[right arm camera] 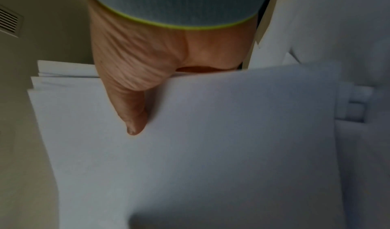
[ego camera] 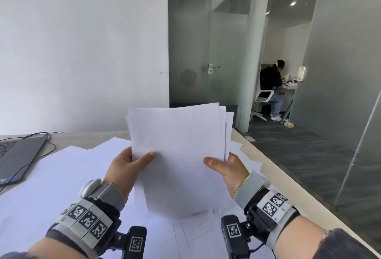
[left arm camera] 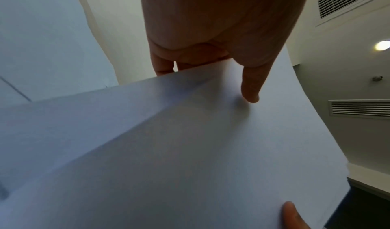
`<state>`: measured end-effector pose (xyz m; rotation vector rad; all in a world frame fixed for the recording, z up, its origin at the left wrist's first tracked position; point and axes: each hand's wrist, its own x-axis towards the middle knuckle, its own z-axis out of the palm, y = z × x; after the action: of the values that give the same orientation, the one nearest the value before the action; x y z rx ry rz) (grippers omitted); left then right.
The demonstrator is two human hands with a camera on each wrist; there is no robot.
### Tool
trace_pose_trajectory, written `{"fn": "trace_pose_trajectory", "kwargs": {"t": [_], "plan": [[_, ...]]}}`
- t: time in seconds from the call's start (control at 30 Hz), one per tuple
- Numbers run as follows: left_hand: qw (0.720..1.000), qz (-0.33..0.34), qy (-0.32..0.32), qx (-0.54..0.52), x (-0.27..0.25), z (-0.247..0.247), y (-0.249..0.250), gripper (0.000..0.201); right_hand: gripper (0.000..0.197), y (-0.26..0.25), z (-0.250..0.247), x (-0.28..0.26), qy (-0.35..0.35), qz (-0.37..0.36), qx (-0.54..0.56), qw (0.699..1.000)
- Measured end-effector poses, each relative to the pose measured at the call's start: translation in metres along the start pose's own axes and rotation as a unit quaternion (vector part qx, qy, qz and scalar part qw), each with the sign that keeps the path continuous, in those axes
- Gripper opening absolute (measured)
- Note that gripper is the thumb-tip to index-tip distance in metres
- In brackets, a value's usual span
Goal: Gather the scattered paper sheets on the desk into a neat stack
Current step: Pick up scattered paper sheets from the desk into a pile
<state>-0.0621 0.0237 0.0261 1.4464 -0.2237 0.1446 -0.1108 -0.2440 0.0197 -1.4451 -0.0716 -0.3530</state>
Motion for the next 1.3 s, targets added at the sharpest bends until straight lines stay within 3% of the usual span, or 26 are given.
{"fn": "trace_pose_trajectory", "kwargs": {"t": [0.1, 0.3, 0.47, 0.57, 0.67, 0.77, 0.87, 0.93, 1.07, 1.2, 1.3], "plan": [[1.000, -0.013, -0.012, -0.002, -0.001, 0.000, -0.001, 0.045, 0.018, 0.005, 0.002, -0.005, -0.002, -0.010, -0.008, 1.000], [0.999, -0.016, -0.039, -0.008, 0.000, 0.005, 0.001, 0.048, 0.012, 0.005, 0.006, 0.000, 0.024, 0.005, 0.007, 1.000], [0.997, -0.035, -0.047, -0.053, -0.008, 0.012, -0.008, 0.049, 0.024, 0.018, 0.004, -0.004, 0.003, 0.025, 0.025, 0.999], [0.995, -0.069, -0.039, -0.068, -0.019, 0.018, -0.019, 0.047, 0.009, 0.029, 0.002, -0.016, 0.001, 0.038, -0.004, 0.999], [0.994, -0.076, -0.034, -0.065, -0.020, 0.022, -0.016, 0.042, 0.012, 0.032, -0.001, -0.016, 0.021, 0.044, -0.009, 0.999], [0.996, -0.060, -0.035, -0.064, -0.013, 0.022, -0.004, 0.043, 0.033, 0.025, -0.002, -0.005, 0.030, 0.044, -0.012, 0.998], [0.995, -0.063, -0.042, -0.059, -0.015, 0.020, 0.000, 0.047, 0.018, 0.021, -0.004, -0.006, 0.015, 0.042, -0.012, 0.999], [0.993, -0.097, -0.051, -0.043, -0.022, 0.016, -0.008, 0.050, 0.024, 0.029, -0.008, -0.015, 0.001, 0.070, -0.030, 0.997], [0.977, -0.194, -0.087, 0.016, -0.038, 0.011, -0.029, 0.054, 0.067, 0.061, -0.016, -0.029, -0.010, 0.111, -0.090, 0.990], [0.965, -0.245, -0.094, 0.024, -0.042, 0.013, -0.033, 0.045, 0.025, 0.054, -0.017, -0.030, -0.035, 0.115, -0.091, 0.989], [0.963, -0.254, -0.093, 0.018, -0.043, 0.012, -0.036, 0.047, 0.031, 0.045, -0.017, -0.024, -0.049, 0.126, -0.105, 0.985]]}}
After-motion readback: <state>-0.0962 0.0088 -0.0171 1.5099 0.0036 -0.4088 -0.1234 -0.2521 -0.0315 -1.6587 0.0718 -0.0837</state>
